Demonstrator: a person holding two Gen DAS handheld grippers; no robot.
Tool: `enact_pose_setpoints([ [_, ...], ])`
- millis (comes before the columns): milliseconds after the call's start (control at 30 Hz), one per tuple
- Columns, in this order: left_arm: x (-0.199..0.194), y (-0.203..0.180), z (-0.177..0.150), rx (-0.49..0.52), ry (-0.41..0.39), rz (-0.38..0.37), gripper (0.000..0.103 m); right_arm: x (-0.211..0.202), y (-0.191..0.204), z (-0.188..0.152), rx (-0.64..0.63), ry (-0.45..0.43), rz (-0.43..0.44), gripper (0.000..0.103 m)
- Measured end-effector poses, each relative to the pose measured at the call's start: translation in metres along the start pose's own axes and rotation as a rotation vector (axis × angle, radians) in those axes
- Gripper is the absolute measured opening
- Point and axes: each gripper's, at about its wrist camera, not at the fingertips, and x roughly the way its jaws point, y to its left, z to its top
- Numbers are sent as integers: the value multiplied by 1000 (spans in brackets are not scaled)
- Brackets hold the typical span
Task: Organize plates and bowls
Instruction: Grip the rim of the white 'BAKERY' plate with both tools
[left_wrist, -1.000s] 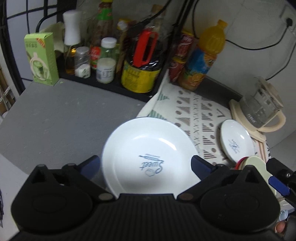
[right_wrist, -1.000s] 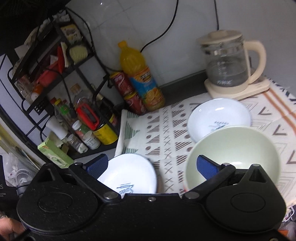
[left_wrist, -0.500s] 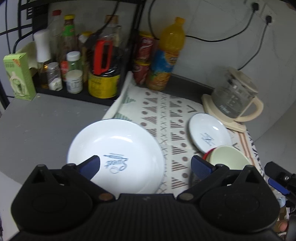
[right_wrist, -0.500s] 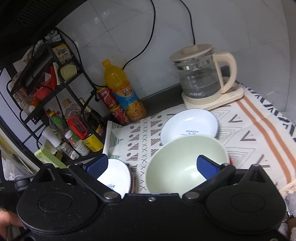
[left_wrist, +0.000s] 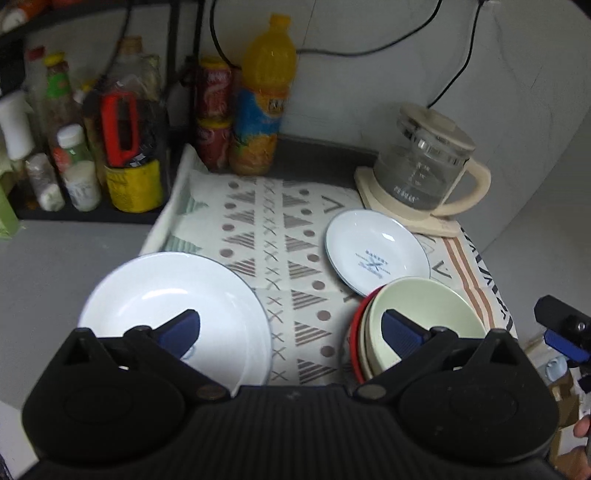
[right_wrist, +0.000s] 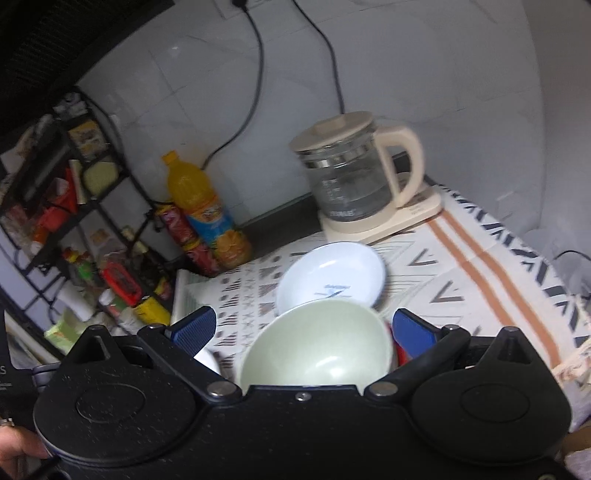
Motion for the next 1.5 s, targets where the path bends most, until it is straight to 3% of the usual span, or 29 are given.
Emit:
enact_pose_setpoints([
  [700,79,-26,57,65,45,-97,103,51,-28,34,50,19,-100,103],
  [1000,126,-24,71,54,126,-104,101,90,-45,49,90,90,-151,102],
  [1267,167,-21,79,49,195,-108,91,125,-61,61,150,166,-121,95],
  [1367,182,-22,82,36,225,-115,81,140,-66,66,163,200,-121,89],
  [1433,193,-21,84,14,255,-123,67,151,-72,68,183,227,-119,80],
  [1500,202,-20,86,0,275,-127,62,160,-78,69,211,251,-123,75],
])
